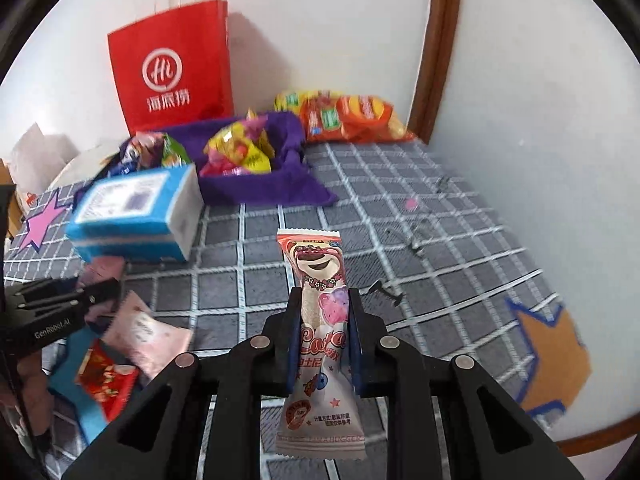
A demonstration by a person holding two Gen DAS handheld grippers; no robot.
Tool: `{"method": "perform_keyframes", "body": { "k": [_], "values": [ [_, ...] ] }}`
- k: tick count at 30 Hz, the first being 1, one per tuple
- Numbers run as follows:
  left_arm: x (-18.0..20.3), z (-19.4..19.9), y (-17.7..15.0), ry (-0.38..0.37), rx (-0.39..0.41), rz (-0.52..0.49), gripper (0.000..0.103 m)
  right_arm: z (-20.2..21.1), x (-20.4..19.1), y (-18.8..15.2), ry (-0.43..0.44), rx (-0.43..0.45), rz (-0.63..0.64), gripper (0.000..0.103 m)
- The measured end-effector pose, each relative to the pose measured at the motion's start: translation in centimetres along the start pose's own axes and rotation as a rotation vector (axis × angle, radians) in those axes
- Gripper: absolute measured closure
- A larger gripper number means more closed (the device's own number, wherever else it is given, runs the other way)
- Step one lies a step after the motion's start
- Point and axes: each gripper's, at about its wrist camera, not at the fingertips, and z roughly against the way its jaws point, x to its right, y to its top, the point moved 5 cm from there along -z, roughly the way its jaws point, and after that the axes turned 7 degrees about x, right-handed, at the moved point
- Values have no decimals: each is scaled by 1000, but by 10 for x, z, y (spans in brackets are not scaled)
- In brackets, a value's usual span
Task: Organize snacks
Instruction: 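Lift the pink peach candy packet with the left tool while the right holds the Lotso wrapper, then carry the peach packet and Lotso wrapper over the purple towel with both tools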
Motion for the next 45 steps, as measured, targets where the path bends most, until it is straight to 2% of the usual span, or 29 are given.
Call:
{"method": "perform_keyframes", "body": {
  "k": [10, 18, 26, 39, 43, 45],
  "values": [
    [7, 55, 17, -10, 70, -26, 71, 52, -29, 37, 27, 81, 34, 83],
    [-6, 85, 51, -3, 120, -1, 72, 63, -53, 67, 71, 123, 55, 83],
    [-15, 99, 94, 10, 170, 7, 72, 54, -66, 99, 100, 146, 67, 83],
    [-32, 86, 166, 12, 214, 45, 72, 22, -67, 151, 124, 185, 52, 83],
    [-37, 72, 179, 2, 209, 78, 72, -2, -67, 164, 167, 162, 25, 83],
    [-39, 64, 185, -9, 198, 91, 72, -15, -69, 173, 220, 152, 9, 83]
  ]
}}
